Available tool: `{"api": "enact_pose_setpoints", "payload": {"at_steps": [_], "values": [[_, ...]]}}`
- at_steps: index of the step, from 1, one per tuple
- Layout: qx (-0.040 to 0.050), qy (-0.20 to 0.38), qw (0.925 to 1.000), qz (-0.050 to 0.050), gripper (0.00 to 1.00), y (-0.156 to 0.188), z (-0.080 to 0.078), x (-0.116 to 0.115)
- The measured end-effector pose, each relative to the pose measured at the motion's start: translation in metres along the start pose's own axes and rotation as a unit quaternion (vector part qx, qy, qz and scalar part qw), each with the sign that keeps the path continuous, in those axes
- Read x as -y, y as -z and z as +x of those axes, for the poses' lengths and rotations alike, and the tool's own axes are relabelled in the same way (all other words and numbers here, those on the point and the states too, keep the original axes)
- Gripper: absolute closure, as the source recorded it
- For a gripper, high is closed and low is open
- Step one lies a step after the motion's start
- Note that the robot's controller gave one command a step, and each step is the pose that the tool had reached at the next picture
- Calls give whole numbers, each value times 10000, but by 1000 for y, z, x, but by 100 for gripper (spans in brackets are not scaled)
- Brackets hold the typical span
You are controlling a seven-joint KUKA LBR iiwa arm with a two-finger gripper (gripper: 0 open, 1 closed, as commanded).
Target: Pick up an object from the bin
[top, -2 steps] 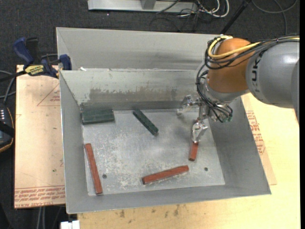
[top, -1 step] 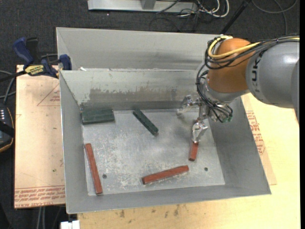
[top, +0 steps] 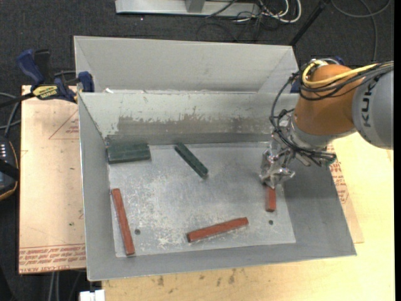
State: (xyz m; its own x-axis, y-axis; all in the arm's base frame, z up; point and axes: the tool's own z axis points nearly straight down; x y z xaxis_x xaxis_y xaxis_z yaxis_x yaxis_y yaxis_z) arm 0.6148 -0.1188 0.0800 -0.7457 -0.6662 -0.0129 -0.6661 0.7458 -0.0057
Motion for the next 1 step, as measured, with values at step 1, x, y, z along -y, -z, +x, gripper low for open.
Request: {"api": "enact_pose_setpoints", "payload": {"at_steps": [1], "values": [[2,-2,10000,0,100,0,0,0]]}}
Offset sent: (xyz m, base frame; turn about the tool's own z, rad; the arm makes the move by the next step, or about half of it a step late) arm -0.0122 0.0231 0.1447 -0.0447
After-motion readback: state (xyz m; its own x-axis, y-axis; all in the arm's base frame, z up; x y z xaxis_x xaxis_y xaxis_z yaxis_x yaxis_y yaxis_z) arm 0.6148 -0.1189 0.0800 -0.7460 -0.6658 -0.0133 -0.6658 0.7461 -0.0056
